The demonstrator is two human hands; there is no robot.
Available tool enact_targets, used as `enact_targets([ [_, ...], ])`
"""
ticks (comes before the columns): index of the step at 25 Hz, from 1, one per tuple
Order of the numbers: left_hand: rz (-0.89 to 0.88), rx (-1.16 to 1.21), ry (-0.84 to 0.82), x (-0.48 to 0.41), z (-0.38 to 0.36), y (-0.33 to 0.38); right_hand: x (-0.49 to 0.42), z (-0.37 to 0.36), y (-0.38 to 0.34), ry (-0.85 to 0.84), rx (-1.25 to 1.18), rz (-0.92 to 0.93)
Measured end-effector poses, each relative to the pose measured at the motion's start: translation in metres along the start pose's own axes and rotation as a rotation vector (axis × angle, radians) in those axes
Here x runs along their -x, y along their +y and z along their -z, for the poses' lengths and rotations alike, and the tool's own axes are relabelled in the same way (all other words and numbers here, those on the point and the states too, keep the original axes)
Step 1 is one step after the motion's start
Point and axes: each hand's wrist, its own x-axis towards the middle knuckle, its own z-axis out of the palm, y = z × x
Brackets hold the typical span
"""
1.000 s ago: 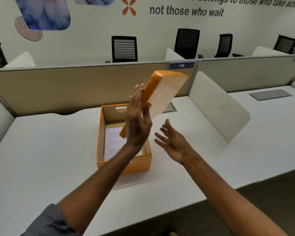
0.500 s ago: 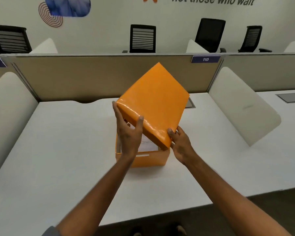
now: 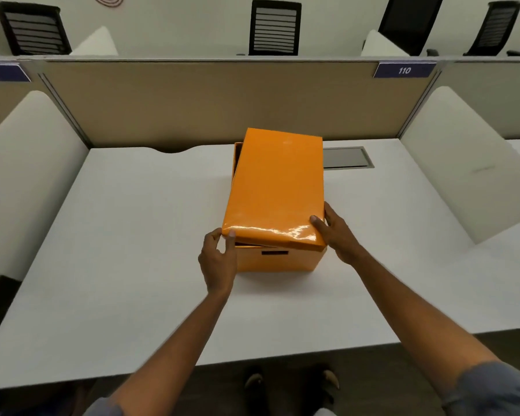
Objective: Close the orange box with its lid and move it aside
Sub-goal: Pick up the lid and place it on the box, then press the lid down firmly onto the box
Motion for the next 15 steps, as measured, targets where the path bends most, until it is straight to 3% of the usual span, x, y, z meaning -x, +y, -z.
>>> enact_targets([
  [6, -0.061, 0.023, -0.027, -0.004, 0.008, -0.011, -0.007, -0.003, 0.006, 0.105, 0.092, -0.026],
  [15, -0.041, 0.011, -0.008, -0.012, 0.016, -0.016, -0.011, -0.017, 0.009, 0.113, 0.178, -0.066],
])
